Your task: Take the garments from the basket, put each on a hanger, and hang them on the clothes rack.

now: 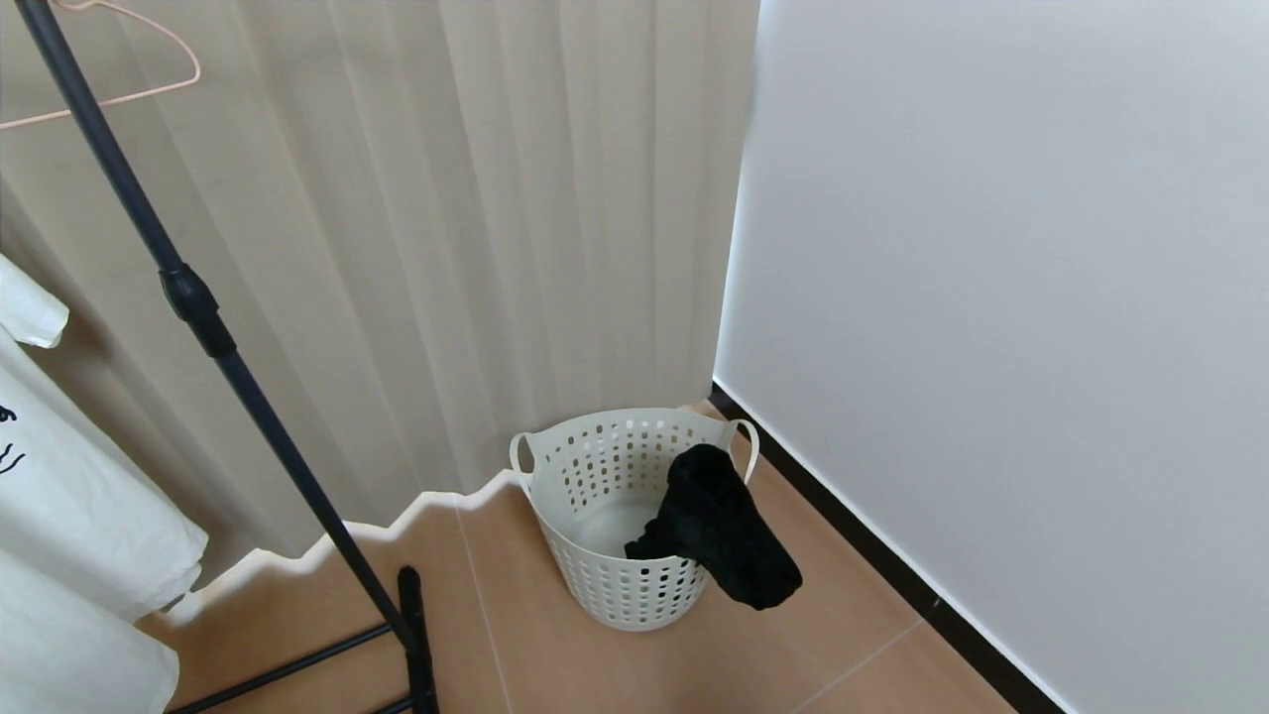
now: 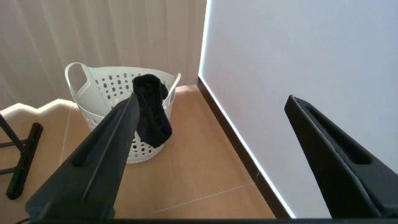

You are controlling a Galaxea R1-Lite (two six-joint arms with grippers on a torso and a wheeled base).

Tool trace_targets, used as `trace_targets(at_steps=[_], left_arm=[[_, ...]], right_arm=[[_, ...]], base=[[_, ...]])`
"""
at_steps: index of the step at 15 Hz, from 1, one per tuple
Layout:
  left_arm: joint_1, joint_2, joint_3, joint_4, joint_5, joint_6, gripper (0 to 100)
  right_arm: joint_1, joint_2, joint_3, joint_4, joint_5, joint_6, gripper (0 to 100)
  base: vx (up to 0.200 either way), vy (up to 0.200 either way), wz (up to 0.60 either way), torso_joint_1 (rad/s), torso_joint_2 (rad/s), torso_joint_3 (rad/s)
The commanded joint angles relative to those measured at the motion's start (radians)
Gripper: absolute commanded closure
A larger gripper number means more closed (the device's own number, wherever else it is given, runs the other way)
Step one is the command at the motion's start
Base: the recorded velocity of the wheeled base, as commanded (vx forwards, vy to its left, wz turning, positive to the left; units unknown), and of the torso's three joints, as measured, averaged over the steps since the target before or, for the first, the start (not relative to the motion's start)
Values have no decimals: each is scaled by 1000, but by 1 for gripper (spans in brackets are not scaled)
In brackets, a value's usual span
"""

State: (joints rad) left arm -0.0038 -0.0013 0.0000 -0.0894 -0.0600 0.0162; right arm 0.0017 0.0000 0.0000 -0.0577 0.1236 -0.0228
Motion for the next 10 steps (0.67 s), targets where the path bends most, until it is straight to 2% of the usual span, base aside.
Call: trace_targets(at_steps=[1, 4, 10], left_arm=[[1, 1, 0, 0, 2, -2, 0], [1, 1, 0, -1, 0, -4, 0], [-1, 1, 0, -1, 2, -4, 0]], right_arm=[[-2, 2, 0, -1, 1, 0, 0], [-2, 2, 0, -1, 1, 0, 0], [-2, 2, 0, 1, 1, -2, 0]], base=[[0, 0, 0, 0, 0, 0], [0, 0, 0, -3, 5, -75], [0, 0, 0, 2, 4, -187]])
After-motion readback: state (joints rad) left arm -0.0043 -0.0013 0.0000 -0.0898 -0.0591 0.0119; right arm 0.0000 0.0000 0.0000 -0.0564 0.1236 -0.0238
